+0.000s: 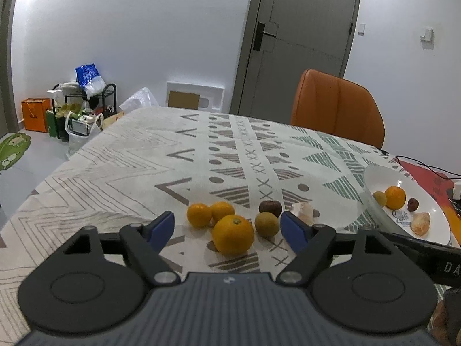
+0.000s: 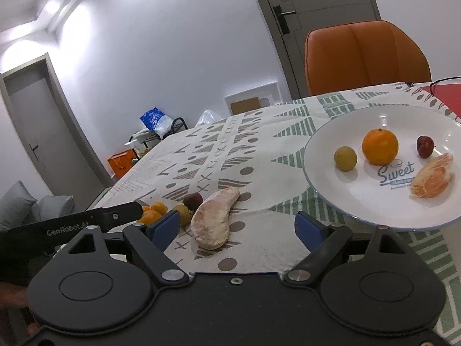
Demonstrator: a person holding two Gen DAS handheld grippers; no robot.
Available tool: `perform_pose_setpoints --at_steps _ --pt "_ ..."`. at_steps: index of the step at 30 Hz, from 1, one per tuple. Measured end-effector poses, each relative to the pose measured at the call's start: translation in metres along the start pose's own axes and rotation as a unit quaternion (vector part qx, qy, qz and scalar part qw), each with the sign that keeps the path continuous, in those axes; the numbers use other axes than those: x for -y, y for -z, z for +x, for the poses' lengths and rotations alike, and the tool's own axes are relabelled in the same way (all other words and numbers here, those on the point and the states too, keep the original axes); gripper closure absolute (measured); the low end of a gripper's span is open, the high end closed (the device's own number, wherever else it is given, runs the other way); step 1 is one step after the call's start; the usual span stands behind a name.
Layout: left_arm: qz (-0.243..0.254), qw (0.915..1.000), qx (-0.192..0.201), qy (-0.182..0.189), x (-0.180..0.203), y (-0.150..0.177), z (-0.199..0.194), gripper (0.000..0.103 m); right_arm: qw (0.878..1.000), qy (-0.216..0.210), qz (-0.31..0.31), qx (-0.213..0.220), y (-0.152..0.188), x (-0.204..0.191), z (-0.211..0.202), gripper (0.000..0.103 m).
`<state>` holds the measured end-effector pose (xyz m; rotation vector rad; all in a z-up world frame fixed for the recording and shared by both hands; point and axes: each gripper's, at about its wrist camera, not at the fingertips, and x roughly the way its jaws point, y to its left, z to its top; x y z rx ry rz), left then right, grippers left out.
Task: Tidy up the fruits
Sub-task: 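Move the left tool toward an orange while the right tool approaches another pomelo segment, then grasp the orange with the left tool while the right tool grasps the pomelo segment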
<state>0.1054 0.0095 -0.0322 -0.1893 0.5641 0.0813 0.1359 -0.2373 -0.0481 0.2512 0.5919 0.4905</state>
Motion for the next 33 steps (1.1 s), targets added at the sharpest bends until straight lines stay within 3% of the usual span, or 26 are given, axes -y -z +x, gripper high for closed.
perform_pose_setpoints --at_steps 5,13,18,22,33 --pt "-0.009 0.9999 -0.013 0.005 -0.005 0.002 0.011 0.035 1.000 -0.004 -0.004 -0.015 0.001 -0.003 0.009 0.025" --pt "-0.024 0.9993 -0.025 0.014 -0.012 0.003 0.022 0.040 0.999 -0.010 -0.016 -0.033 0.001 -0.012 0.024 0.032" --pt "-0.035 0.9984 -0.031 0.032 -0.017 0.005 0.028 0.052 0.999 -0.010 -0.022 -0.043 -0.001 -0.019 0.034 0.035" --pt "-0.041 0.9978 -0.028 0.044 -0.020 0.004 0.027 0.067 0.998 -0.008 -0.027 -0.049 0.000 -0.023 0.040 0.035" --pt "-0.061 0.9972 -0.030 0.029 -0.042 0.002 0.018 0.068 0.998 -0.006 -0.041 -0.056 -0.003 -0.036 0.060 0.036"
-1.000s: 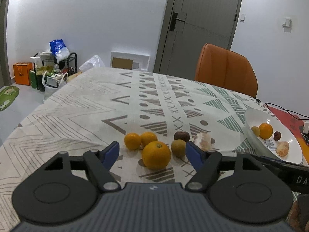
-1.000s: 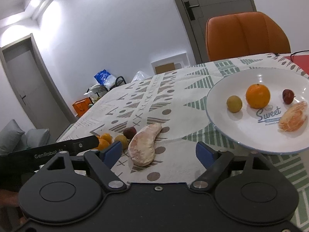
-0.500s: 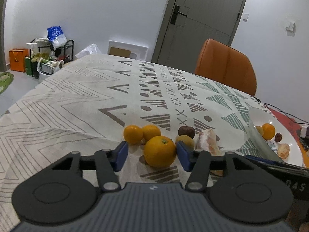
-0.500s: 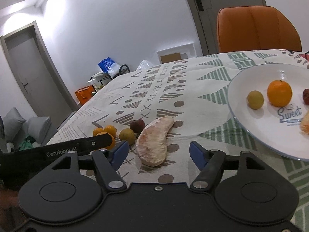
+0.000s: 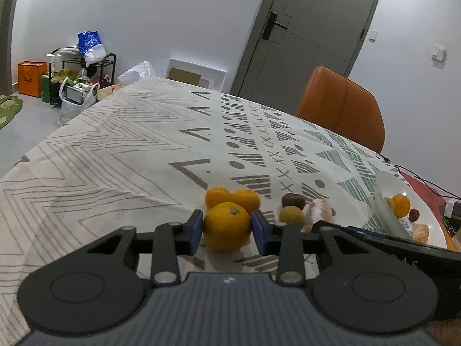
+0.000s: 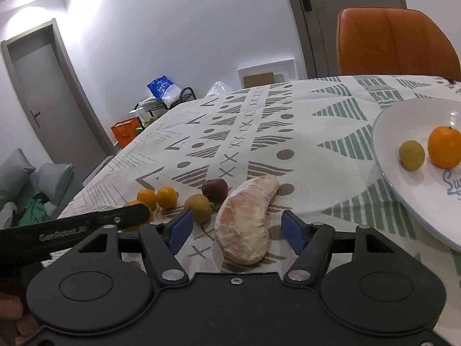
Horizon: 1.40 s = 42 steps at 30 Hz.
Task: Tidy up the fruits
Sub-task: 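Grasp the orange with the left tool while the right tool grasps the pomelo segment, then carry the orange with the left tool while the right tool carries the pomelo onto the plate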
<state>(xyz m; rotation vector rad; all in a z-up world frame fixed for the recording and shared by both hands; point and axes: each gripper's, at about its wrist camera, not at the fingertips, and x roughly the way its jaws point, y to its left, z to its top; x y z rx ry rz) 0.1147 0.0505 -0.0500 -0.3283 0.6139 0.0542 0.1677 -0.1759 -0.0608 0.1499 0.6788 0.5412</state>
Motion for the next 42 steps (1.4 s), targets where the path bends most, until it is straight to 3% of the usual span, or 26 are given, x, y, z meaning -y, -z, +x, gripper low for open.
perform_pose_setpoints --at_steps 7,10,17,29,42 --pt "-0.004 0.9999 0.004 -0.012 -0.007 -0.003 -0.005 0.068 1.000 0.009 -0.016 0.000 0.000 -0.006 0.006 0.037" --pt "-0.003 0.9999 0.007 -0.013 -0.006 -0.003 -0.007 0.068 0.999 0.017 -0.038 -0.004 0.002 -0.012 0.006 0.064" --pt "0.003 0.9999 0.009 -0.013 0.002 -0.004 -0.009 0.068 1.000 0.003 -0.025 -0.007 0.001 -0.005 -0.002 0.066" --pt "0.028 0.9995 0.016 -0.001 0.029 -0.009 -0.013 0.068 0.999 -0.005 0.009 0.034 -0.010 0.015 -0.031 0.066" --pt "0.057 0.9981 0.016 0.019 0.068 -0.009 -0.005 0.068 0.996 0.017 0.046 0.070 -0.015 0.053 -0.059 0.066"
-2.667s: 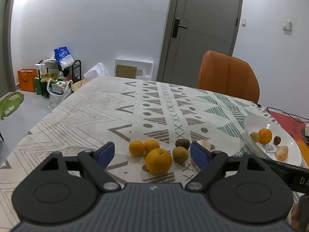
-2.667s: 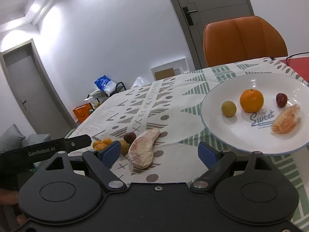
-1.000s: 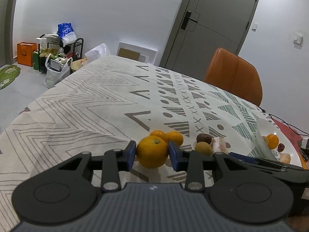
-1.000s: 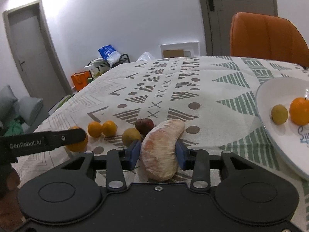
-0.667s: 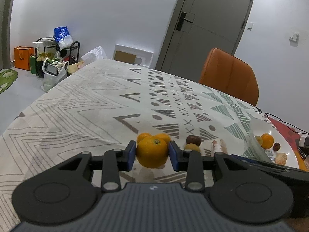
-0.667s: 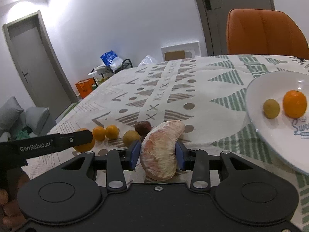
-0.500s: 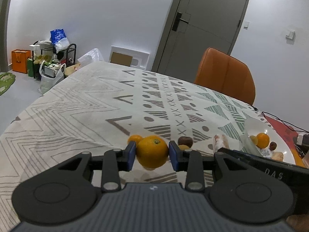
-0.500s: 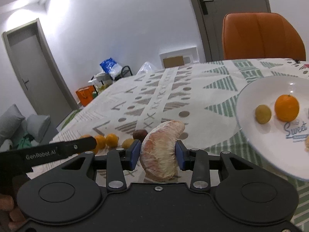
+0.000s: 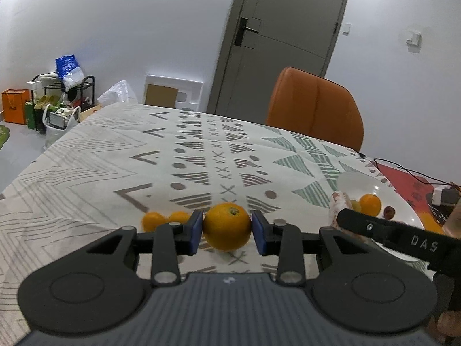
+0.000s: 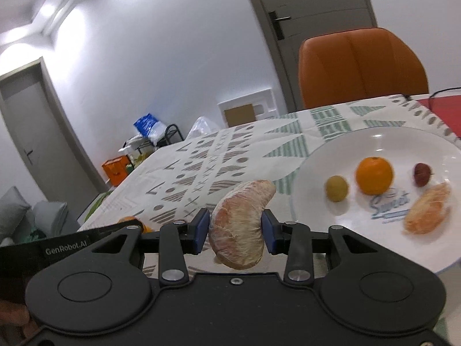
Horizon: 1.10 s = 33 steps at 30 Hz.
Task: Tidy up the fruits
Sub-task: 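Carry the orange with the left tool while the right tool carries the pomelo onto the plate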
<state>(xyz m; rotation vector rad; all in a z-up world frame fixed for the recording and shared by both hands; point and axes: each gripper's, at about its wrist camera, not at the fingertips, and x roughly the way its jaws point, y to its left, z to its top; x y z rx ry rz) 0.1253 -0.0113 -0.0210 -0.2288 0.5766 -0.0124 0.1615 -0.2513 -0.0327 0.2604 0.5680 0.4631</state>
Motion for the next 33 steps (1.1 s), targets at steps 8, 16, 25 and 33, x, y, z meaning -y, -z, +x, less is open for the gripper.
perform_pose_setpoints --at_steps 8,16,25,33 --pt "0.024 0.9996 -0.003 0.017 0.029 0.000 0.009 0.068 0.999 0.026 0.033 0.026 -0.007 0.032 -0.017 0.066" --pt "0.046 0.9985 -0.007 0.027 0.058 0.000 0.017 0.068 0.997 0.041 0.054 0.043 -0.010 0.059 -0.028 0.066" --pt "0.069 0.9969 -0.011 0.038 0.088 -0.001 0.025 0.068 0.995 0.053 0.065 0.060 -0.014 0.081 -0.040 0.065" --pt "0.086 0.9950 -0.012 0.049 0.112 -0.002 0.032 0.068 0.994 0.050 0.067 0.072 -0.012 0.092 -0.054 0.060"
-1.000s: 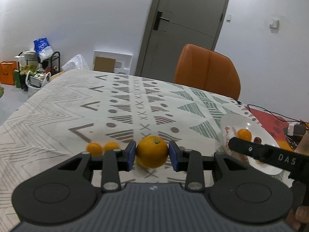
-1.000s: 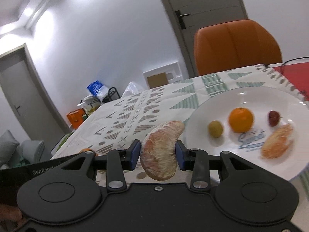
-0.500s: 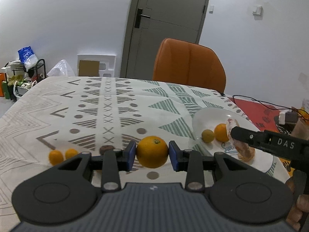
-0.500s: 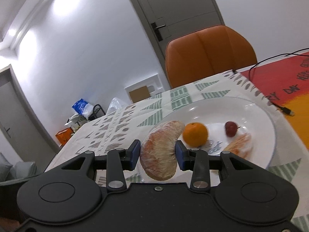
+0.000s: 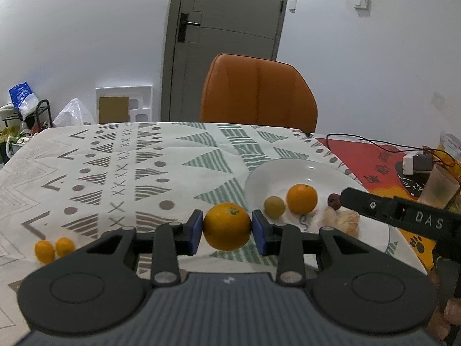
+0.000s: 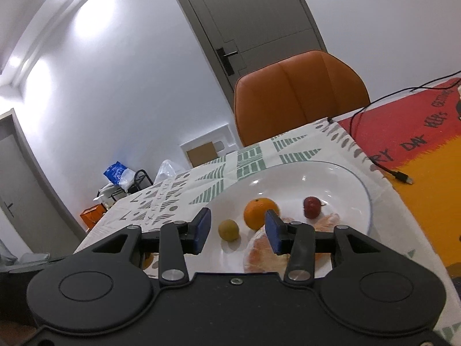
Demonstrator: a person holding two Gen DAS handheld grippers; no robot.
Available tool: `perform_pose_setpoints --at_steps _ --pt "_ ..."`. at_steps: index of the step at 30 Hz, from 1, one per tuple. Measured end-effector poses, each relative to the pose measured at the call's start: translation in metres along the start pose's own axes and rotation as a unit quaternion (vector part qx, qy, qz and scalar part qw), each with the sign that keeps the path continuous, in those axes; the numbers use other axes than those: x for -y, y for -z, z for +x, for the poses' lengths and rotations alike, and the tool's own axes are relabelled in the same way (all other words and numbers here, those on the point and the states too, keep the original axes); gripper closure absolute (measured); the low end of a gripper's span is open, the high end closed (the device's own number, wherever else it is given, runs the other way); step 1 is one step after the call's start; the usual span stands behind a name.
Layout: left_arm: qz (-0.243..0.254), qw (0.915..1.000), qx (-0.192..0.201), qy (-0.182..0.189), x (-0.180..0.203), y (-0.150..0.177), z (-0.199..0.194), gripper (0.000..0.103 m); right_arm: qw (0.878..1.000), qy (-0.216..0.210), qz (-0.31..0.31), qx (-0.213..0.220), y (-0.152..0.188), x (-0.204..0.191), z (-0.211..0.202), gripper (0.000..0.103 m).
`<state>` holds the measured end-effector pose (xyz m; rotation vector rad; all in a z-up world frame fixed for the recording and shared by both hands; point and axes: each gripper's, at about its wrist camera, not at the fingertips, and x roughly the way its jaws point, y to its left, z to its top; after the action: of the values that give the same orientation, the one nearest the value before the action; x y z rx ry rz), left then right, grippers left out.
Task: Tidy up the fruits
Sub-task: 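Carry the orange with the left tool while the right tool carries the pomelo onto the plate, then open both tools to release the orange and pomelo on the plate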
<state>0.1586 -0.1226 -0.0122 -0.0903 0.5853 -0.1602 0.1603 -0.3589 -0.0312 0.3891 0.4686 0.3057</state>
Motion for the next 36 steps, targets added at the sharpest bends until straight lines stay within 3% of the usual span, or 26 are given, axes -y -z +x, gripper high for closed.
perform_pose_setpoints --at_steps 16,24,29,36 --pt "0.021 0.9992 0.003 0.034 0.038 -0.008 0.010 0.067 1.000 0.021 0.016 0.004 0.002 0.026 -0.025 0.060" --pt "0.015 0.9996 0.010 0.020 0.029 -0.010 0.002 0.044 1.000 0.019 0.025 -0.002 0.006 0.025 -0.023 0.060" --pt "0.025 0.9994 0.014 -0.021 0.012 -0.008 -0.007 0.027 1.000 0.006 0.025 -0.009 0.011 0.017 -0.015 0.060" --pt "-0.003 0.9978 0.021 -0.062 -0.020 -0.012 -0.018 0.023 1.000 -0.006 0.022 -0.019 0.012 0.003 -0.006 0.054"
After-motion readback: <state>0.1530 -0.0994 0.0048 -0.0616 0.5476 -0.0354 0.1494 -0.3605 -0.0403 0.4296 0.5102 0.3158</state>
